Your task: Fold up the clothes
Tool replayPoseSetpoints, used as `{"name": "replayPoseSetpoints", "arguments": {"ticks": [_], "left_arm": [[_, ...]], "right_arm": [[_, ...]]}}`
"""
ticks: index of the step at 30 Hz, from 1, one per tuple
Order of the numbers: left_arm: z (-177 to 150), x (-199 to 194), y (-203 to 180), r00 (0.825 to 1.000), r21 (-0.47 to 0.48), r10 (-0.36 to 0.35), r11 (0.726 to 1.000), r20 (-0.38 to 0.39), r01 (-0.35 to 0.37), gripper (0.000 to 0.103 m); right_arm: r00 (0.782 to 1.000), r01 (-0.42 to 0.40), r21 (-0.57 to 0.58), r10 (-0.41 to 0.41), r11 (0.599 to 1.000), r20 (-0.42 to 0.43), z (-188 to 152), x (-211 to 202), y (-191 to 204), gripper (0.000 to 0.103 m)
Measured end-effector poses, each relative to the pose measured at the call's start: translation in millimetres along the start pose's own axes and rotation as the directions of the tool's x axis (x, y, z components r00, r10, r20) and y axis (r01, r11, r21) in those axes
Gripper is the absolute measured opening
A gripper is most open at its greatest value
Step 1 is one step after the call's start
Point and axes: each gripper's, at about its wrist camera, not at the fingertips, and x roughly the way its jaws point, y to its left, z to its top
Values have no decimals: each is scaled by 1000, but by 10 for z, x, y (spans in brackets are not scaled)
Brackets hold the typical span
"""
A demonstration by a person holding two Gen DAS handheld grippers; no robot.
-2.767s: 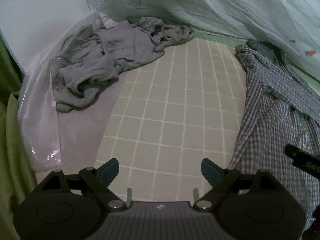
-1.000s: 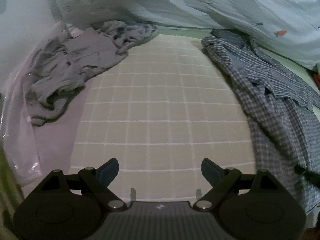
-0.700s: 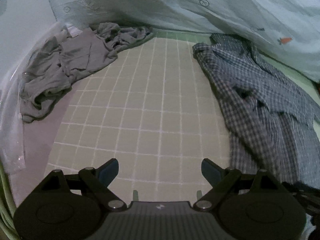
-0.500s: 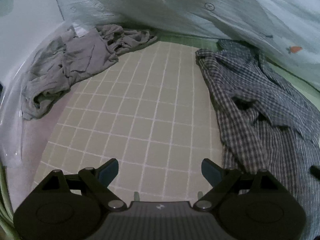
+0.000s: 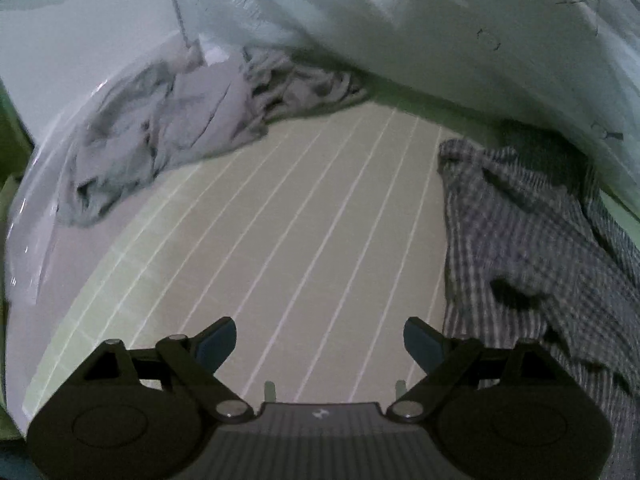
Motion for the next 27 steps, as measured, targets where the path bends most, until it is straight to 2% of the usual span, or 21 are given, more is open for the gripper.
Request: {"name": "replayPoseSetpoints", "arguments": {"ticks": [2,4,6,7,9,11,13,18,21,23,25,27], "left_arm": [[56,109,-59,1000,14,7,1000,-26,-6,94],[104,191,-113,999,36,9,999,-47,-7,94],[150,244,-164,999,64,16,998,-44,-13,94],[176,272,-186,999,72,19,997,-45,-16,94],[232,326,-219,999,78,19,997,-49,-15,94],[287,375,-240,999,76,8,997,-51,-4,94],[327,425,-270,999,86,1,996,-50,3,94],[432,500,-314,999,95,-15,995,-37,19,94],[507,515,-355,999,92,-33,995,-21,35,94],[563,526,-389,999,94,-41,995,-11,42,94],[610,519,-426,998,96,-54,994,16,52,94],[651,535,-463,997,92,-78,993,28,75,94]], "right_arm": [[1000,4,26,-3,1000,-12,38,143,-48,93],[1000,19,48,-17,999,-26,66,229,-69,76],[1000,16,53,-15,998,-27,77,281,-84,66],[999,21,44,-20,999,-33,78,305,-84,58],[997,54,0,-54,999,-47,85,338,-66,49],[995,80,-38,-82,996,-50,107,337,-57,34],[994,92,-61,-95,994,-53,147,329,-52,5],[997,82,-142,-80,987,17,382,88,174,2],[998,-6,-196,19,981,65,606,-125,383,2],[989,4,-251,35,968,147,782,-266,473,2],[965,68,-104,-38,992,261,1029,-355,219,2],[945,172,69,-185,983,271,1189,-240,-125,2]]}}
